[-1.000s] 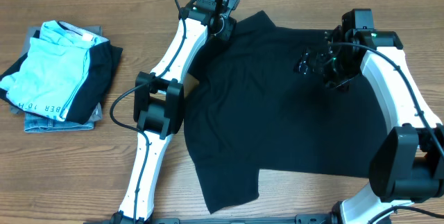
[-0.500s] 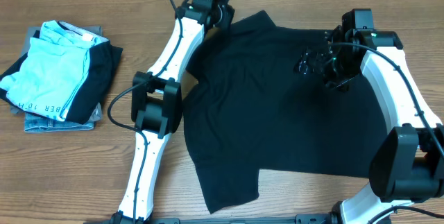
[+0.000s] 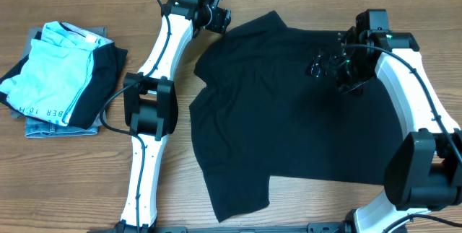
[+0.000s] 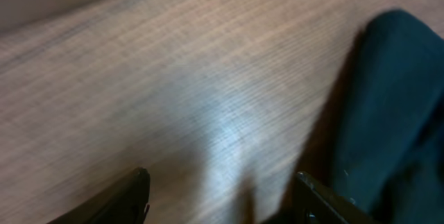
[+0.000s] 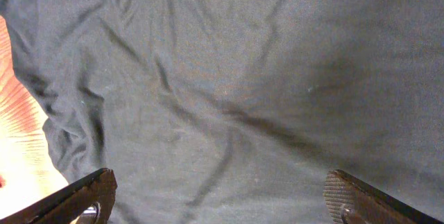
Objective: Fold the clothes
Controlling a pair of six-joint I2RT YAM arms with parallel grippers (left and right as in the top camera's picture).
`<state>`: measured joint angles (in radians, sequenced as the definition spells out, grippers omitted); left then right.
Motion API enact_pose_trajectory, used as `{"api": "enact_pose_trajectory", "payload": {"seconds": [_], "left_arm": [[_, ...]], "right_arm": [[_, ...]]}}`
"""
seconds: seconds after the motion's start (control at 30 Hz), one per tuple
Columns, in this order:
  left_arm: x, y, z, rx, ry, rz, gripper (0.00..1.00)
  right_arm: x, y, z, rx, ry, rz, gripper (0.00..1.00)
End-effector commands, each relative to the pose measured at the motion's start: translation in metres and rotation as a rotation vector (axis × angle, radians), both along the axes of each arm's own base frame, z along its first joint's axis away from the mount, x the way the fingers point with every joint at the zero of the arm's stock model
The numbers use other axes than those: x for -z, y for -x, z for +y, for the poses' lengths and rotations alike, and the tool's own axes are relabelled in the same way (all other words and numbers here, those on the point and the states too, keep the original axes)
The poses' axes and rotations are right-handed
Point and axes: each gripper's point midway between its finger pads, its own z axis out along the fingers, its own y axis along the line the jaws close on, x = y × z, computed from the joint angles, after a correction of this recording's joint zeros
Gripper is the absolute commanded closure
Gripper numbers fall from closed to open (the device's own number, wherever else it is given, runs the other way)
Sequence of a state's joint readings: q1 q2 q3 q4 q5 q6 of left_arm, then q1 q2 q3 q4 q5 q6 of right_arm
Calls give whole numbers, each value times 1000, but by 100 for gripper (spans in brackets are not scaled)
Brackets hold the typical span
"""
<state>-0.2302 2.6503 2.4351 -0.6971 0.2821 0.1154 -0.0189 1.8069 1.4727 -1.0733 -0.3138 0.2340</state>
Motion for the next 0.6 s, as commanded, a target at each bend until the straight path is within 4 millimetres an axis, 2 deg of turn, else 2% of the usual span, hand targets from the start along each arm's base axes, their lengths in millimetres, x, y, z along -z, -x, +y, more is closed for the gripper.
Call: {"api": "enact_pose_trajectory", "payload": {"seconds": [0.0, 0.13, 0.4, 0.5, 0.57], "left_arm": [[-16, 12, -17, 104, 56, 6, 33], [-11, 30, -24, 163, 89, 72, 34], [1, 48, -13, 149, 86, 181, 35], [4, 54, -11, 154, 73, 203, 41], [6, 56, -9, 150, 58, 211, 48]], "right_arm": [[-8, -4, -1, -3, 2, -29, 0], [-8, -4, -1, -3, 2, -29, 0], [-8, -4, -1, -3, 2, -29, 0], [-8, -4, -1, -3, 2, -29, 0], [-8, -4, -1, -3, 2, -29, 0]]}}
